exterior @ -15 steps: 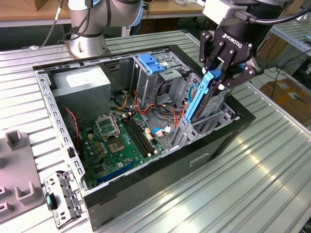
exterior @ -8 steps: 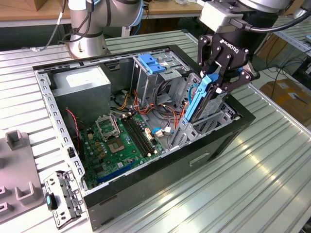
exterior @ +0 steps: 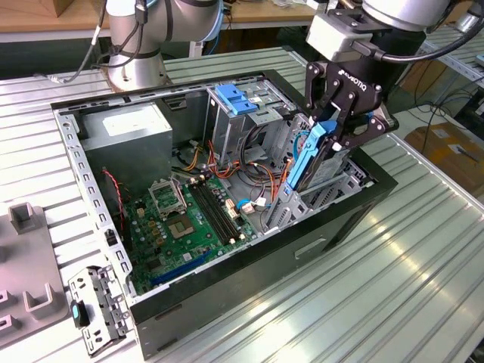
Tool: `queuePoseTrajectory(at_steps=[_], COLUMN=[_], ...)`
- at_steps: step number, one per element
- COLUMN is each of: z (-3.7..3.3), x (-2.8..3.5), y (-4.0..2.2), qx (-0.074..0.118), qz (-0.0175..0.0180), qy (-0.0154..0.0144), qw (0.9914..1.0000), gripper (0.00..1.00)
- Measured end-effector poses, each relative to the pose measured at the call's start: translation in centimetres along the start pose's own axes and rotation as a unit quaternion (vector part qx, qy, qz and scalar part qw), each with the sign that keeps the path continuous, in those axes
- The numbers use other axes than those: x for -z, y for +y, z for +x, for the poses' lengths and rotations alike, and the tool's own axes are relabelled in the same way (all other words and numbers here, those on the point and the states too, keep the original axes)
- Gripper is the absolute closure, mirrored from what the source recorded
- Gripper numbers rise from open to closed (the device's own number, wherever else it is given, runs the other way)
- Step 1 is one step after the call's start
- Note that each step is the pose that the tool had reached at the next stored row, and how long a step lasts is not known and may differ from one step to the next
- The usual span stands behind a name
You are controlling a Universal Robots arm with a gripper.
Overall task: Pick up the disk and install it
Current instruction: 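Insert the disk into the insertion slot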
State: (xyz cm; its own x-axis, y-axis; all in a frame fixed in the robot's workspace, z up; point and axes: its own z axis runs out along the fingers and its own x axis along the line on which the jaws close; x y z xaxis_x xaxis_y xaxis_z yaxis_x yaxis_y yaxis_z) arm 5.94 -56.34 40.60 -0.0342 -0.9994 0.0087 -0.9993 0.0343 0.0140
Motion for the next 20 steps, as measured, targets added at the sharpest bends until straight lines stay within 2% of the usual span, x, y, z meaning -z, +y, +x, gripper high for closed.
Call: queuePoseTrajectory(at_steps=[16, 20], z=[-0.02, -0.03], x=[-2.24, -3.16], y=[-0.03, -0.04], qx=[0.000, 0.000], qz=[-0.0001, -0.0002], qy=[-0.0029, -0.0045], qw=[1.00000, 0.99999], gripper=[0.63, 0.63])
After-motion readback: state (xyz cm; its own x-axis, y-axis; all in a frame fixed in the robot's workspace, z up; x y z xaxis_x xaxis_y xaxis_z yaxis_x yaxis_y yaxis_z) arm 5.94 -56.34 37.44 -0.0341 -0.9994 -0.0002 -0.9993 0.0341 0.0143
